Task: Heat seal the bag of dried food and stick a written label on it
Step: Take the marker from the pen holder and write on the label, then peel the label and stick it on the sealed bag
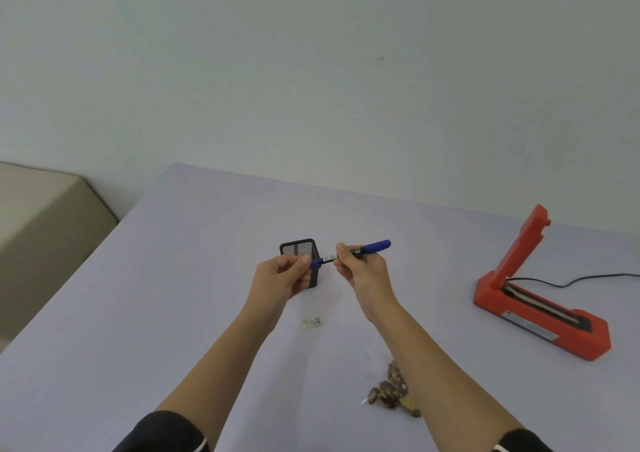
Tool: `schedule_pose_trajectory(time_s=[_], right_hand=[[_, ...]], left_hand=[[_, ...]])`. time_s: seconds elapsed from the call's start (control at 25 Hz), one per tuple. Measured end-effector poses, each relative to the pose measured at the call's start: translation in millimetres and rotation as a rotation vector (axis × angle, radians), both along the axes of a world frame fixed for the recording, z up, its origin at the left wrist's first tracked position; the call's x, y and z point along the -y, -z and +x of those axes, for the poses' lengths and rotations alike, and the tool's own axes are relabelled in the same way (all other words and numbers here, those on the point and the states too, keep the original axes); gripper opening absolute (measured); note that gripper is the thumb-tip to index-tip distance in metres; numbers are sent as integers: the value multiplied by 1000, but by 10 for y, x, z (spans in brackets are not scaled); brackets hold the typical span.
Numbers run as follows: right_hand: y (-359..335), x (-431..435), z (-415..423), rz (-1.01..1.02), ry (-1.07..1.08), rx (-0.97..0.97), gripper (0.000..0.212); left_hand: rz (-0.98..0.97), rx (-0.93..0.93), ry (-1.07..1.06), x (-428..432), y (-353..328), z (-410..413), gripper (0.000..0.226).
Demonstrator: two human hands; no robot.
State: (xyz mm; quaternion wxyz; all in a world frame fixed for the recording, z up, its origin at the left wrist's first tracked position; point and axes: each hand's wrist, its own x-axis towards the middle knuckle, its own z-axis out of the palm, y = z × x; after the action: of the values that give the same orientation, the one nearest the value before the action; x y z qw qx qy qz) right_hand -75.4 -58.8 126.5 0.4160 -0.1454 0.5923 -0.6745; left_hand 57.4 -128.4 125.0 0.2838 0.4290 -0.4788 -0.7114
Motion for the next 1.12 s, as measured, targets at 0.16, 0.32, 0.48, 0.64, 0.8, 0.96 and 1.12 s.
schedule_pose_trajectory(time_s=[0.16,0.32,0.48,0.64,0.8,0.96,1.12], right_hand=[[-52,25,-47,-30,-67,11,10],[-44,71,-98,-31,-141,0,9],[-25,219,-208,-23,-195,15,10],[63,523,-349,47,22,-86,11],[279,769,-381,192,-71,-560,11],[591,1030,-257,337,-390,-891,17],[850,1176,-180,454,-619,-1027,20]], left_hand=[[60,-10,-43,-12,-28,-54,20],[76,2,-68,49,6,-89,22],[-35,103,-101,169,105,-138,18],[-94,170,-127,401,252,-137,15],[-307,628,-31,709,571,-100,39],[-301,778,153,778,893,-144,52],[-267,632,79,754,964,-165,40]])
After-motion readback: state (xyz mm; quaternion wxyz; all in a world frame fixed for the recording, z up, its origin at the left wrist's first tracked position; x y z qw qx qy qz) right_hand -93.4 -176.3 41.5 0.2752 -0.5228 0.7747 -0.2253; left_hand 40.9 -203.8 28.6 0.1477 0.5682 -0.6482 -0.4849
